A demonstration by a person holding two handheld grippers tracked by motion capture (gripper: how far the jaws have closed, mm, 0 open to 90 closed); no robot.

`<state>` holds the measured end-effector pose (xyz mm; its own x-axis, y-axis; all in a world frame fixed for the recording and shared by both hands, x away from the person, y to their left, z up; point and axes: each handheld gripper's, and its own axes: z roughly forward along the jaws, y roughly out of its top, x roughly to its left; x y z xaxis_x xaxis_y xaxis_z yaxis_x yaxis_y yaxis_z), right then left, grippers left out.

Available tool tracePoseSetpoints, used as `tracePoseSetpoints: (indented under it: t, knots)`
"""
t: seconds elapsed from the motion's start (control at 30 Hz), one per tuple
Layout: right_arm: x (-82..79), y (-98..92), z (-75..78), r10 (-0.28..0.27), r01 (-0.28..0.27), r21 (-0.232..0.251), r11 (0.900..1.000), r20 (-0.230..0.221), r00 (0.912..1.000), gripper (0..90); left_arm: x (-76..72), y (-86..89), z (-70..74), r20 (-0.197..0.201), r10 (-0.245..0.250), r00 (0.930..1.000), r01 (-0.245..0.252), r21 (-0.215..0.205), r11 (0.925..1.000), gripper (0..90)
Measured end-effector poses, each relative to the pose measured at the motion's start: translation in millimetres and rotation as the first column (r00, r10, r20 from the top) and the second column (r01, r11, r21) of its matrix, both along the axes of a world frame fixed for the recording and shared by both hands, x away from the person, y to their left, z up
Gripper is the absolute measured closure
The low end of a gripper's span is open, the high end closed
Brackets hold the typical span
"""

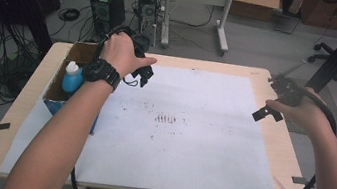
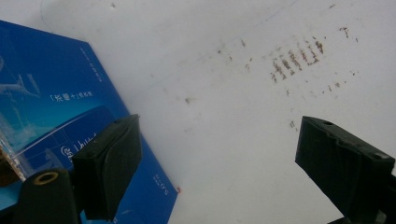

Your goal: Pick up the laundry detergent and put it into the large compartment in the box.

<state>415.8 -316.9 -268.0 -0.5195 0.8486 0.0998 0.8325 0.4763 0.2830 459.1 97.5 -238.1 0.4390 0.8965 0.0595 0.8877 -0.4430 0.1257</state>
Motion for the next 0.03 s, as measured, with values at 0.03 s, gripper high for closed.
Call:
tracePoseSetpoints:
  t: [0.03]
  knots:
    - [-0.2, 0.2, 0.6, -0.002, 0.002, 0.002, 1.000, 0.002, 1.0000, 13.2, -0.1, 0.1, 0.1, 0.000, 0.002, 1.0000, -0.002, 0.000, 1.0000, 14.9]
